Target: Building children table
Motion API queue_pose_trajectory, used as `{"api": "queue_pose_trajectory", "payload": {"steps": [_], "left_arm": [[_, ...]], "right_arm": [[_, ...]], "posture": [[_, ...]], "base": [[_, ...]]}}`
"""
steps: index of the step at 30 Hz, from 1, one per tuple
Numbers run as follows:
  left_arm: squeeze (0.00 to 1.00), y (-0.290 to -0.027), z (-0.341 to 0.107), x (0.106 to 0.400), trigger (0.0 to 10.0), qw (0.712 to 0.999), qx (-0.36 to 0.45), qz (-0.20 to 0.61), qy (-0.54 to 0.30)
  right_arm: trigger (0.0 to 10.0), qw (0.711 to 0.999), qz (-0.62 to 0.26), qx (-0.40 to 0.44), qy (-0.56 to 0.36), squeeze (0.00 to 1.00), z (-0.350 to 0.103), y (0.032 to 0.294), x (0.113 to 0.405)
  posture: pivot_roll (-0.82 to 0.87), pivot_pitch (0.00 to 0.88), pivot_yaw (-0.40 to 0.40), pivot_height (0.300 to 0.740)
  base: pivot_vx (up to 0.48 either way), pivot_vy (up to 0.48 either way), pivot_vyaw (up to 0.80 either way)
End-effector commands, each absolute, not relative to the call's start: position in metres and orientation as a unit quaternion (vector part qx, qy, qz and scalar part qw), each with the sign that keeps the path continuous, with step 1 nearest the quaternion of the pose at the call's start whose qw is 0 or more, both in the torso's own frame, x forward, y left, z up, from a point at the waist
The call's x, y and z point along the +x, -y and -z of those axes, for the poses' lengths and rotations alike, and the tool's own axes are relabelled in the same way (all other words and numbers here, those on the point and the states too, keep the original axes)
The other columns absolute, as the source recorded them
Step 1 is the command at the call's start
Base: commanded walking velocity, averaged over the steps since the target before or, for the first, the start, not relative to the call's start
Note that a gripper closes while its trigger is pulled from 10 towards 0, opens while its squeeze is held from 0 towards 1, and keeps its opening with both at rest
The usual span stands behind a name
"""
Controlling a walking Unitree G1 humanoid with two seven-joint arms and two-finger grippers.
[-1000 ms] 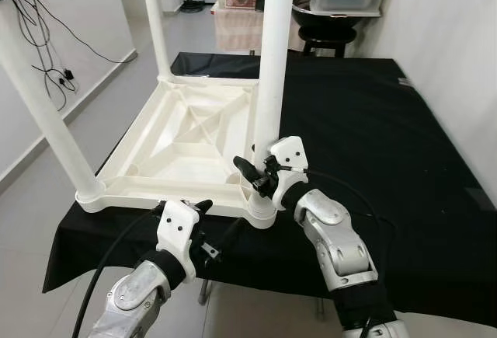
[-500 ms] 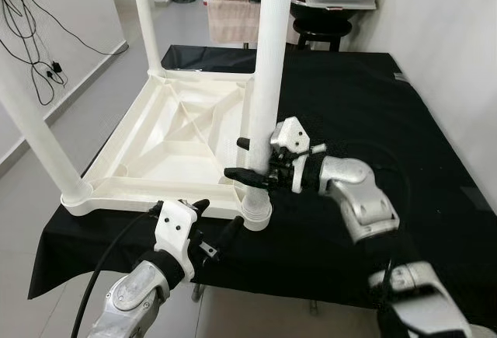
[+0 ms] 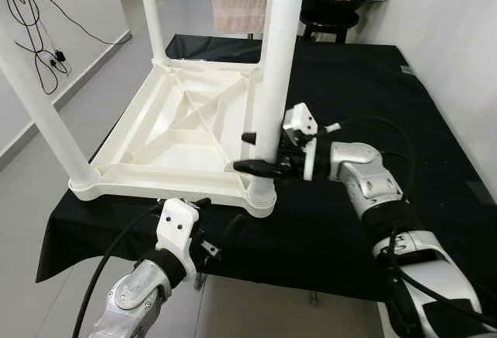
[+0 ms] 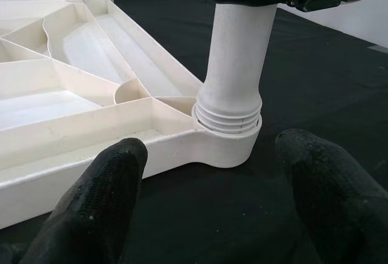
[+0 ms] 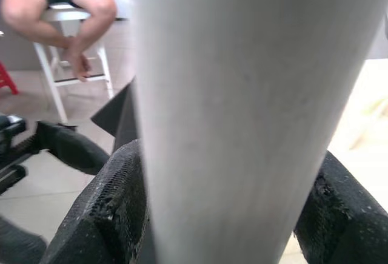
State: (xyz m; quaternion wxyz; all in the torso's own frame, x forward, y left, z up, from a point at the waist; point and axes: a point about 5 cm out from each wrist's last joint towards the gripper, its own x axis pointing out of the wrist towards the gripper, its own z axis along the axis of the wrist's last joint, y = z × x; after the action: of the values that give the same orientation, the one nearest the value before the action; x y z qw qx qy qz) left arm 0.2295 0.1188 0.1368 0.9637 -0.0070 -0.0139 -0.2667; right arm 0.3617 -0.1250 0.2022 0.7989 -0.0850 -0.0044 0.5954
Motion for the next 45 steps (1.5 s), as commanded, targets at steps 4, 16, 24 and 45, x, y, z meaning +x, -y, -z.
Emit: {"api": "queue_pose_trajectory", "payload": {"steps": [4, 16, 24, 45], "left_arm": [[0.00, -0.119, -0.137, 0.228, 10.0, 0.964, -0.003, 0.266, 0.011], [0.00, -0.120, -0.137, 0.229, 10.0, 0.964, -0.002, 0.266, 0.012], [0.00, -0.121, -0.138, 0.229, 10.0, 0.964, -0.003, 0.264, 0.013], [0.00, -0.123, -0.137, 0.234, 10.0, 0.965, 0.002, 0.263, 0.014]], "right_arm": [[10.0, 0.795, -0.602, -0.067, -0.001, 0.00, -0.190, 0.131, 0.356], [0.0, 0.795, -0.604, -0.047, 0.003, 0.00, -0.188, 0.138, 0.357], [0.0, 0.819, -0.569, -0.076, 0.008, 0.00, -0.187, 0.149, 0.357], [10.0, 0.962, -0.236, -0.102, -0.093, 0.00, -0.137, 0.098, 0.334]], "posture": [[0.04, 0.078, -0.050, 0.740], [0.03, 0.081, -0.047, 0.740], [0.03, 0.086, -0.057, 0.740], [0.01, 0.061, -0.054, 0.740]], "base": [[0.000, 0.000, 0.00], [0.000, 0.000, 0.00], [0.000, 0.000, 0.00], [0.000, 0.000, 0.00]]}}
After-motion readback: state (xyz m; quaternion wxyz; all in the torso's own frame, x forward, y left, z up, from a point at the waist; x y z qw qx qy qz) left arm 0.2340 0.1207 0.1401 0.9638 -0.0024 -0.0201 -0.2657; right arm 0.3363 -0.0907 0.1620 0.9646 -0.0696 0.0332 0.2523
